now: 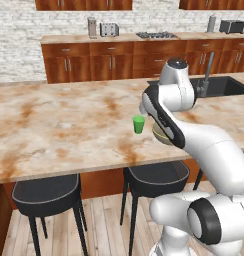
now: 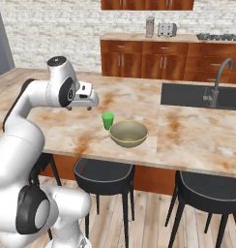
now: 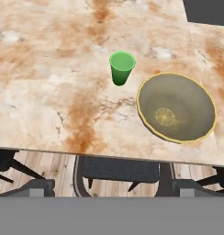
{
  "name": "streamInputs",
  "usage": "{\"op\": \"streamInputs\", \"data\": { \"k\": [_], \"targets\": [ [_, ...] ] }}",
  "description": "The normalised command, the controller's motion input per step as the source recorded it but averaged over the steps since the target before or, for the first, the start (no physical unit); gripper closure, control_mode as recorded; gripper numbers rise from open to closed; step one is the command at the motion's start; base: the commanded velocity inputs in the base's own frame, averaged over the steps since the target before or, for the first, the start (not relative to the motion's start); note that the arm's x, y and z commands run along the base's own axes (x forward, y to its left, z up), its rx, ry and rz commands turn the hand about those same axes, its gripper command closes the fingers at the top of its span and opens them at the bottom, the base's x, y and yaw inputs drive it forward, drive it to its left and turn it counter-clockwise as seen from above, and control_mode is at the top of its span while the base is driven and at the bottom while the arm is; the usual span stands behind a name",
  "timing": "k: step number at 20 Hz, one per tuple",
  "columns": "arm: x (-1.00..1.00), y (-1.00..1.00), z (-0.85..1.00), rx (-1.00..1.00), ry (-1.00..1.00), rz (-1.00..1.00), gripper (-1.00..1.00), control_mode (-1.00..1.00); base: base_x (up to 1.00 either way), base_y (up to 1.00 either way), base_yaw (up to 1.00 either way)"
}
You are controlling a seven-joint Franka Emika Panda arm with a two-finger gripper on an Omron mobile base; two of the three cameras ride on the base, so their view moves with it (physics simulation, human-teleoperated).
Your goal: Place the cup inside the bowl on the dining table and move the bowl to any counter.
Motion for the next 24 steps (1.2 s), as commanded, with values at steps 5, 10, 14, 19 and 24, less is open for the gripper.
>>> {"op": "streamInputs", "data": {
  "k": [5,10,14,19,24],
  "targets": [
    [0.24,0.01,0.0,0.0,0.0,-0.11,-1.0,-1.0,0.0,0.0,0.0],
    [0.16,0.0,0.0,0.0,0.02,-0.04,-1.0,-1.0,0.0,0.0,0.0],
    [0.17,0.0,-0.11,0.0,0.05,-0.01,-1.0,-1.0,0.0,0.0,0.0],
    [0.08,0.01,-0.25,0.0,0.03,0.0,-1.0,-1.0,0.0,0.0,0.0],
    [0.12,0.0,-0.31,0.02,0.01,0.0,-1.0,-1.0,0.0,0.0,0.0]
  ]
}}
